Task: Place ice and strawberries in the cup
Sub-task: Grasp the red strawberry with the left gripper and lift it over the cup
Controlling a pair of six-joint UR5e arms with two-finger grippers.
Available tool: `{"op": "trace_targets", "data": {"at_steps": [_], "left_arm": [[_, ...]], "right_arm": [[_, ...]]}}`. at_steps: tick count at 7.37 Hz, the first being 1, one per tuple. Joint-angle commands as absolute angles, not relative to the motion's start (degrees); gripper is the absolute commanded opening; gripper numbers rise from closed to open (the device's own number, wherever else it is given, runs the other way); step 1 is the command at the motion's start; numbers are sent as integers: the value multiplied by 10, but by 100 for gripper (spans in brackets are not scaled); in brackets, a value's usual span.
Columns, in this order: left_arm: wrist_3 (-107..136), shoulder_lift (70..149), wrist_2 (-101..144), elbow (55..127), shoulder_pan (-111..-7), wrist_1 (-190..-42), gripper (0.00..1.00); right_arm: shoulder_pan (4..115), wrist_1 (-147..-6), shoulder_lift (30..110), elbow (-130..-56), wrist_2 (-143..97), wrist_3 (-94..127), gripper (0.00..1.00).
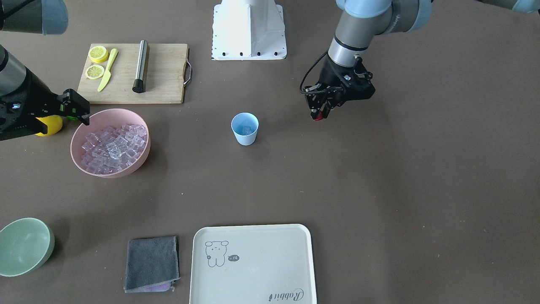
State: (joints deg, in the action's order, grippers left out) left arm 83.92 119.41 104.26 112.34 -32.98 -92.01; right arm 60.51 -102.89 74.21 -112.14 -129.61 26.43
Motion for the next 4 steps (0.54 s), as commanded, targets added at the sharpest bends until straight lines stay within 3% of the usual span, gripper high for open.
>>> {"op": "trace_targets", "data": {"at_steps": [1,2,4], "left_arm": [[900,1283,1039,1105,-290,-868,0],[903,1332,1039,1058,-288,-868,0],[910,1359,1022,1012,-274,-875,0]], "right_arm": [[632,-1029,766,-1121,-1297,210,100],[638,-1029,771,-1124,-1303,209,100],[639,-1027,778,-1125,-1309,208,100]]}}
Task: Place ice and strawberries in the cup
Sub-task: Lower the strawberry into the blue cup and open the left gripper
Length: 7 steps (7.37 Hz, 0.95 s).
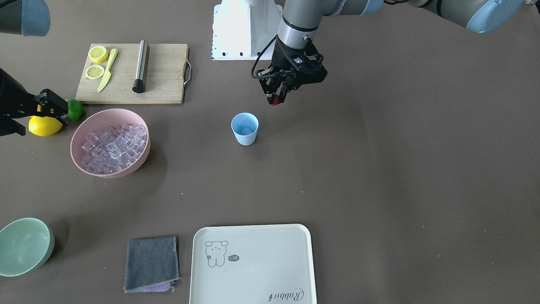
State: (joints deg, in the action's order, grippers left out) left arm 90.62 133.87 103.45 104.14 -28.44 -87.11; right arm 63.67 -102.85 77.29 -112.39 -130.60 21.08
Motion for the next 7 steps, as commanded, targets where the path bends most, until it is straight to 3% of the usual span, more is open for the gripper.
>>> {"op": "trace_targets", "data": {"at_steps": [1,3,5,6,7], "left_arm": [[910,1365,1014,996,-269,-882,0],[910,1364,1013,965,-265,-916,0],[908,1364,1013,955,-265,-926,75],[908,1363,1013,959,-265,-926,97],[908,1365,1015,961,-265,-927,97]], "right_arm": [[640,-1027,782,-1128,-1309,208,100],[640,-1027,783,-1129,-1310,208,100],[640,-1027,784,-1129,-1309,208,100],[640,-1027,784,-1128,-1309,208,100],[640,-1027,785,-1128,-1309,208,100]]}}
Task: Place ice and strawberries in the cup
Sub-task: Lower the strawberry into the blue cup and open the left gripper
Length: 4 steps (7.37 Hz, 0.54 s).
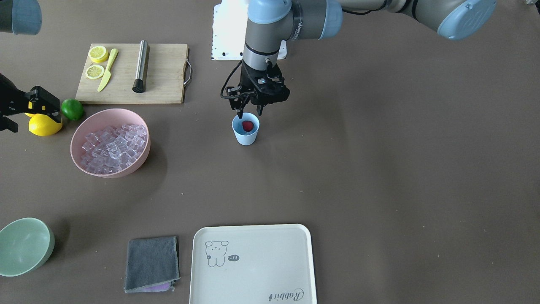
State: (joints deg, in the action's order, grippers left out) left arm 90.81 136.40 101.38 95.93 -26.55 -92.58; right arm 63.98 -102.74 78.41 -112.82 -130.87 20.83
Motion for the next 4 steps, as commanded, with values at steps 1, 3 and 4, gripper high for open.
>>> {"op": "trace_targets", "data": {"at_steps": [1,3,4], "left_arm": [[905,1360,1019,984,-267,-924,97],[758,1303,1070,1035,-341,-863,97],[657,1257,1121,1056,-409,-838,97]], "right_arm": [[642,-1024,791,-1129,-1309,207,100],[662,-1027,808,-1123,-1307,156,100],[684,-1028,818,-1111,-1303,113,100]]}}
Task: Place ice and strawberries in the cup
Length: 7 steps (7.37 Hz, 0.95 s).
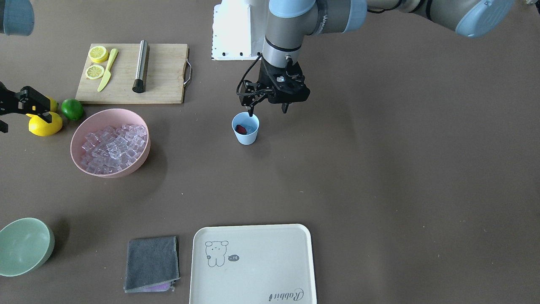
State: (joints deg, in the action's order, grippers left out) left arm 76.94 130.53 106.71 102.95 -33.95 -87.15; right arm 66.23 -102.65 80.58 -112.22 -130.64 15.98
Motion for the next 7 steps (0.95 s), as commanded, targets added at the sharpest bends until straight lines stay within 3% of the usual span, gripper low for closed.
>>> {"op": "trace_targets", "data": {"at_steps": [1,4,7], "left_arm": [[532,1198,1181,1083,-488,-836,97],[191,1031,1299,1075,-706,-835,97],[-67,874,1411,1062,-867,-820,98]], "right_arm": [[721,-1028,830,-1090,-1302,65,100],[803,-1017,824,-961,-1302,-112,100],[850,-1014,836,-942,-1303,-129,100]]}}
